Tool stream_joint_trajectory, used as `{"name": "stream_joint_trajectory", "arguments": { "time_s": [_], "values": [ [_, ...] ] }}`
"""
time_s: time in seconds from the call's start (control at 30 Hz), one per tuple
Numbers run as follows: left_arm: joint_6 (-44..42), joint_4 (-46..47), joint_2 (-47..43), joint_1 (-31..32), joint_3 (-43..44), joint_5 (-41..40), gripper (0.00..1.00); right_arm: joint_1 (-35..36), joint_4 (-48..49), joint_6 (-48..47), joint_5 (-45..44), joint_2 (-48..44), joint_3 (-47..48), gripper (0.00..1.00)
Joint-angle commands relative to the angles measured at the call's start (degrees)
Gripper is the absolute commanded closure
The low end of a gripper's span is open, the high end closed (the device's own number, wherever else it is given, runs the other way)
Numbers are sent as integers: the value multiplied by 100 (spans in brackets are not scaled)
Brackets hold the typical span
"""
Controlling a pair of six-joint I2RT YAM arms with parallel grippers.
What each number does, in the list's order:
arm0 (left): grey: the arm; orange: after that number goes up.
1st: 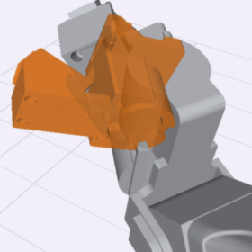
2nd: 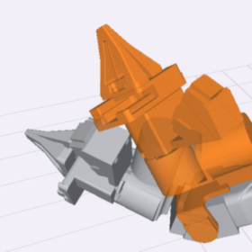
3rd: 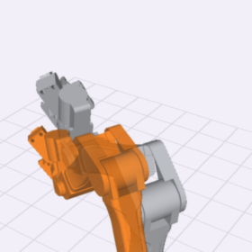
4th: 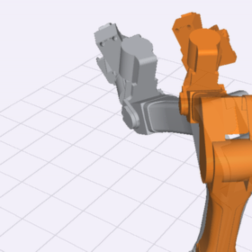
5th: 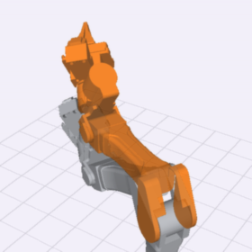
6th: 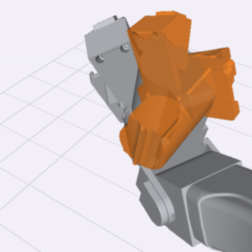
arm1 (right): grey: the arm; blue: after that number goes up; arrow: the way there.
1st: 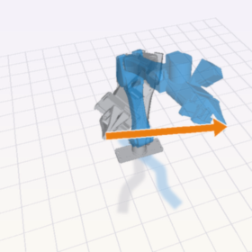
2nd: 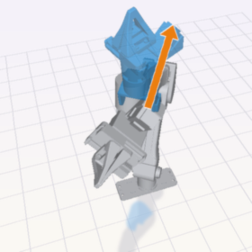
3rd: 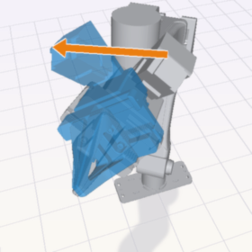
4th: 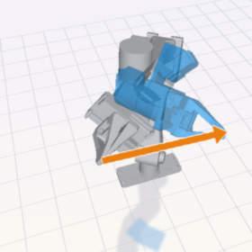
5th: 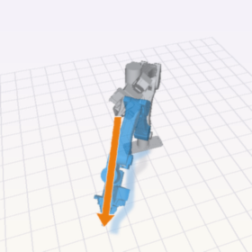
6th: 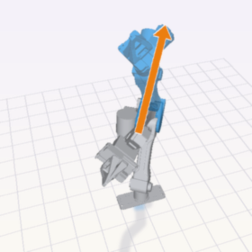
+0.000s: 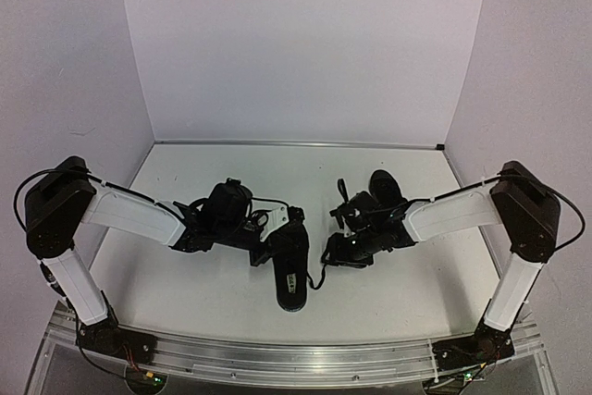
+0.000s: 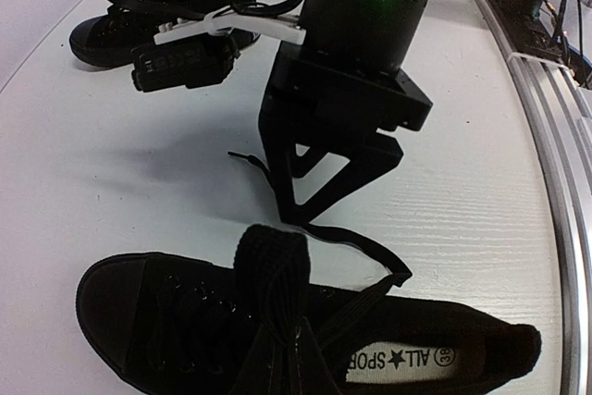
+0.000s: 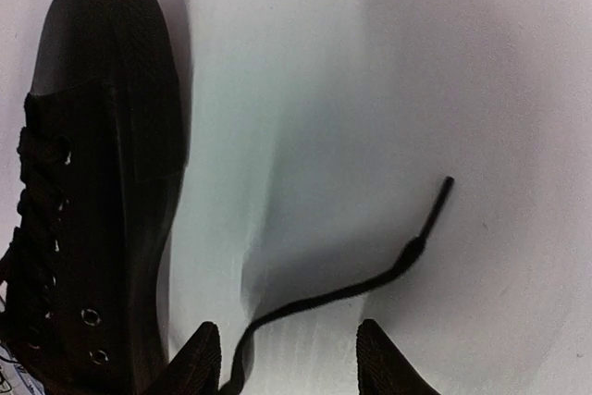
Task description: Tie the shoes
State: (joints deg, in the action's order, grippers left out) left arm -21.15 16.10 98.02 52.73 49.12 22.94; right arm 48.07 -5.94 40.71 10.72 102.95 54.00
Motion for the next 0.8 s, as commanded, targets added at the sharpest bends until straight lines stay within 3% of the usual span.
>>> {"name": "stream_joint_trajectory", "arguments": {
  "time_s": [0.0, 0.27, 0.53, 0.77],
  "values": [
    [-16, 327, 46, 18, 152, 153, 100, 140, -171, -190, -202, 402, 430, 54],
    [-6, 353, 25, 22, 125, 165, 100, 315, -233, -287, -234, 1037, 739, 67],
    [-18, 366, 15, 20, 98, 145, 100, 315, -241, -228, -460, 884, 470, 100],
    [-35, 365, -9, 18, 49, 139, 100, 204, -250, -202, -736, -104, 289, 100]
  ]
}}
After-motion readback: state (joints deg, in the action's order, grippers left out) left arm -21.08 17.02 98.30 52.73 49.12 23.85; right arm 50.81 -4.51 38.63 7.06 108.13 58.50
